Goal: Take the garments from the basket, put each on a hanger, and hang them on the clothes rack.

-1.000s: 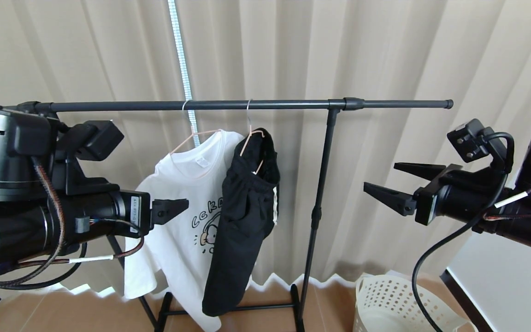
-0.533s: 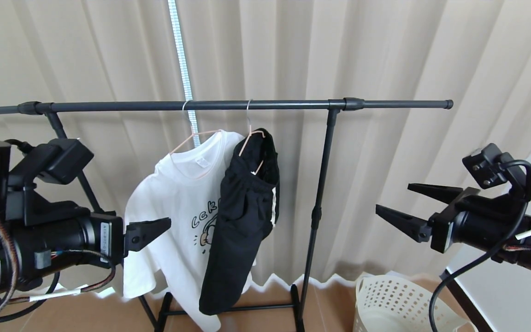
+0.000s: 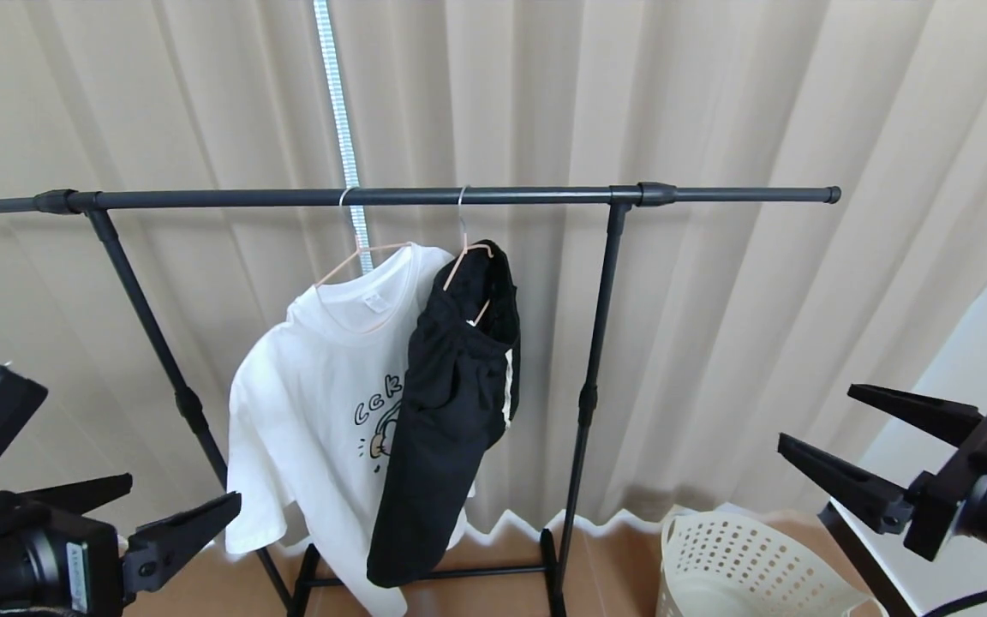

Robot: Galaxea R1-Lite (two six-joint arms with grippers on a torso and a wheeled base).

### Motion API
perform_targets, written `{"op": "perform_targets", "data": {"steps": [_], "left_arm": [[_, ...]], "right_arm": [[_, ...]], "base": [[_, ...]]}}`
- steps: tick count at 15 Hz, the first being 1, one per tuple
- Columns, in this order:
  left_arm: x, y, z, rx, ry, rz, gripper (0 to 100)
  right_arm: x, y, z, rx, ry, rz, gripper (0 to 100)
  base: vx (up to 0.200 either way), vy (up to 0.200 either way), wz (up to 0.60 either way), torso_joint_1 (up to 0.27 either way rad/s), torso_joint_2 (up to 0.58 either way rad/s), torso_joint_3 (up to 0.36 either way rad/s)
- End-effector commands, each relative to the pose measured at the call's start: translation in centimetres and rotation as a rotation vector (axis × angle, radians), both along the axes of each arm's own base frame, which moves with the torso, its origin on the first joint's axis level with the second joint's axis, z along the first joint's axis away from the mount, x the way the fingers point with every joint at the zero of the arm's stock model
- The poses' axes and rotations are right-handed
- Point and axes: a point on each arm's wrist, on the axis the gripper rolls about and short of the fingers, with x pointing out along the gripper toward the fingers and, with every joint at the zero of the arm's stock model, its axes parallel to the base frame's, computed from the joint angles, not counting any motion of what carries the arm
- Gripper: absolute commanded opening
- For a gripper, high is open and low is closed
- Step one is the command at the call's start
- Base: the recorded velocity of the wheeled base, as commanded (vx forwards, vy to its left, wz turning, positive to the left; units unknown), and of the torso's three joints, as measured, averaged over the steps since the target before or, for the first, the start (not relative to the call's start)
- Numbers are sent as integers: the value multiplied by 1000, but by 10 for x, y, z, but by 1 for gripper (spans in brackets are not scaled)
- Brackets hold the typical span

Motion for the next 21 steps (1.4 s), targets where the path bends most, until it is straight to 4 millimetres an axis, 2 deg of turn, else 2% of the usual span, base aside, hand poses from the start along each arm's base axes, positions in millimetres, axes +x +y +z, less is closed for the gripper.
{"op": "perform_targets", "data": {"steps": [1, 3, 7, 10, 15, 21], "left_arm": [[-23, 11, -12, -3, -29, 19, 100], [-37, 17, -19, -12, -51, 22, 100], [-57, 26, -46, -7, -35, 23, 100], [-68, 31, -61, -6, -34, 24, 100], [-92, 41, -99, -12, -48, 24, 100], [-98, 44, -102, -42, -95, 82, 100]], "right_arm": [[-34, -10, 1, 6, -32, -9, 100], [-54, -16, -5, 2, -18, -9, 100], [-83, -24, -26, -4, 2, -9, 100], [-99, -29, -42, -3, -3, -12, 100], [-121, -35, -64, -7, 22, -6, 100], [-144, -41, -82, -10, 28, -5, 100]], "base": [[0, 0, 0, 0, 0, 0], [0, 0, 0, 0, 0, 0], [0, 0, 0, 0, 0, 0], [0, 0, 0, 0, 0, 0], [0, 0, 0, 0, 0, 0], [0, 0, 0, 0, 0, 0]]}}
